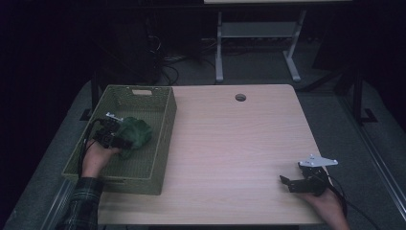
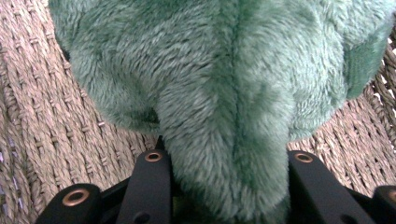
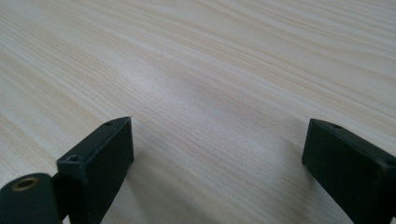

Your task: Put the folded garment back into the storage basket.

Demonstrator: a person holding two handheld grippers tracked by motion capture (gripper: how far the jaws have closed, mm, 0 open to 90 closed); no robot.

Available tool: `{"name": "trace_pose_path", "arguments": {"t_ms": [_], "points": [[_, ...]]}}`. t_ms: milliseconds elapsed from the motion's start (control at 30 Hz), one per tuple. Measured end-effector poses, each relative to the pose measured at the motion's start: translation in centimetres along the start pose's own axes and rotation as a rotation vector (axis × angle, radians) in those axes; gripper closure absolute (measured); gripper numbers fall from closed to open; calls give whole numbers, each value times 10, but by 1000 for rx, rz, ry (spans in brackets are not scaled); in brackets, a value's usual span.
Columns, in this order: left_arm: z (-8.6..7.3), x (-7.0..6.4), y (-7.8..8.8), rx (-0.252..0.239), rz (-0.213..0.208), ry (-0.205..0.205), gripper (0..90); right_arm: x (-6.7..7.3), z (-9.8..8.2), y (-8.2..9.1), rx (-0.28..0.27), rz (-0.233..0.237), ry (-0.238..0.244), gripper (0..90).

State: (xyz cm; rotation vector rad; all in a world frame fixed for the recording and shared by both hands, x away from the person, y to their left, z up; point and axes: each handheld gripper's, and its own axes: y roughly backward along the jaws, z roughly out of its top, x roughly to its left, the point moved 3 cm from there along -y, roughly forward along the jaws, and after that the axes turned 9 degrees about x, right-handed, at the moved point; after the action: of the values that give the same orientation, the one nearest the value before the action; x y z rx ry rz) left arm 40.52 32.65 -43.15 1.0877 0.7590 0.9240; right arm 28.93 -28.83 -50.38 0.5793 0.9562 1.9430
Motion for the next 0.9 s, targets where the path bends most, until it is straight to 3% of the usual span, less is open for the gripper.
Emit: {"name": "trace_pose_path", "arguments": {"t_ms": [67,333,467,900], "points": [[-1,0,-2,11,0,1,588,0,0,0,0,0,0,85],[0,1,-6,6,28,-17,276,0,0,0,0,0,-1,85],[0,0,-5,-8,41,-22,194,0,0,0,-1,0,-3,84],[2,1,19,-105,43,-13,152,0,0,0,0,0,0,85]]}}
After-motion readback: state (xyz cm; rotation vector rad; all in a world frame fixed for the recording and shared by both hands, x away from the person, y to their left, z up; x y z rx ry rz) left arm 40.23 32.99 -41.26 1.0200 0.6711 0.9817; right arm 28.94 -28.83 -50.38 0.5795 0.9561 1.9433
